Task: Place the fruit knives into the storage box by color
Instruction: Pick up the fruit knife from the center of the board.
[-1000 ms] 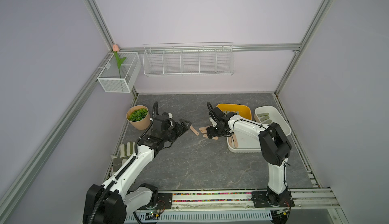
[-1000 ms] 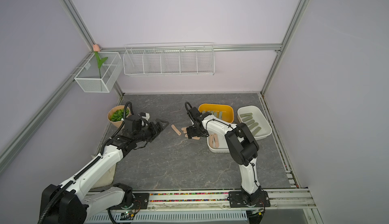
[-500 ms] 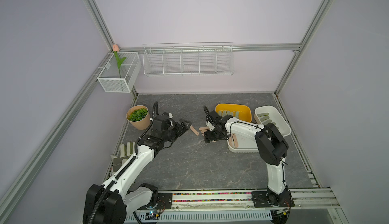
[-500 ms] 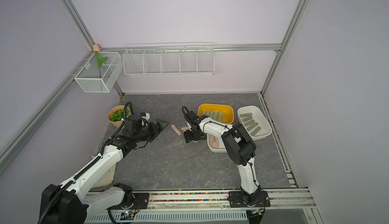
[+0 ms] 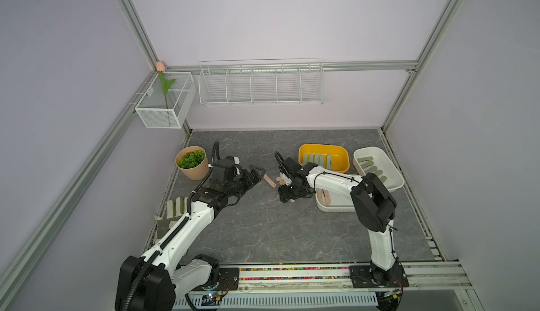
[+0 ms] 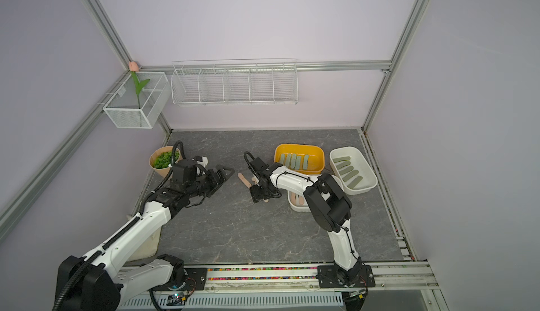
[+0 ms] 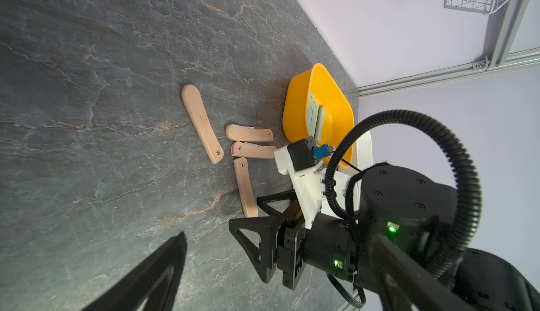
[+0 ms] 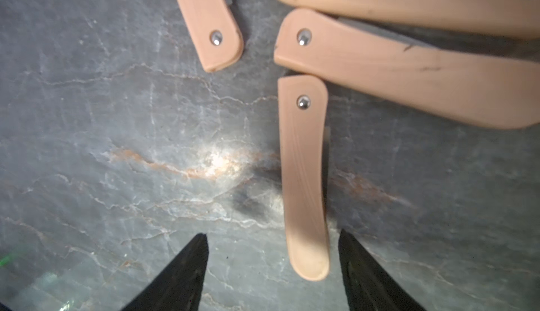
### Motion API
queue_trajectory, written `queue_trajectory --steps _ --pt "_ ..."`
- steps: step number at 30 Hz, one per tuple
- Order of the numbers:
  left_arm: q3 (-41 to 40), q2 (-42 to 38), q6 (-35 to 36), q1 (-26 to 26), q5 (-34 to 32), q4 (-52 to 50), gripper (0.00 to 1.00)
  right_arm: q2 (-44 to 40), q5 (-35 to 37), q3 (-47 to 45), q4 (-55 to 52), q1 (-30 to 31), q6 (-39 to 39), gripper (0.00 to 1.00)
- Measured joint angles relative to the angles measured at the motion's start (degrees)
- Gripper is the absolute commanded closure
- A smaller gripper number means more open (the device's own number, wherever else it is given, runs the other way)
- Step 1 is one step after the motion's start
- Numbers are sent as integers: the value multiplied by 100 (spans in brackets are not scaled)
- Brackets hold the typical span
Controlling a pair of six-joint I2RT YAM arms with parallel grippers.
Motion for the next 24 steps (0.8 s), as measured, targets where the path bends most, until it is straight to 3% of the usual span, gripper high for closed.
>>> queue_trajectory --steps 14,24 --pt "0 -2 -20 0 -2 20 1 330 940 328 -339 177 -92 49" --pt "0 -2 -61 0 -2 22 1 334 1154 295 -356 295 -146 69"
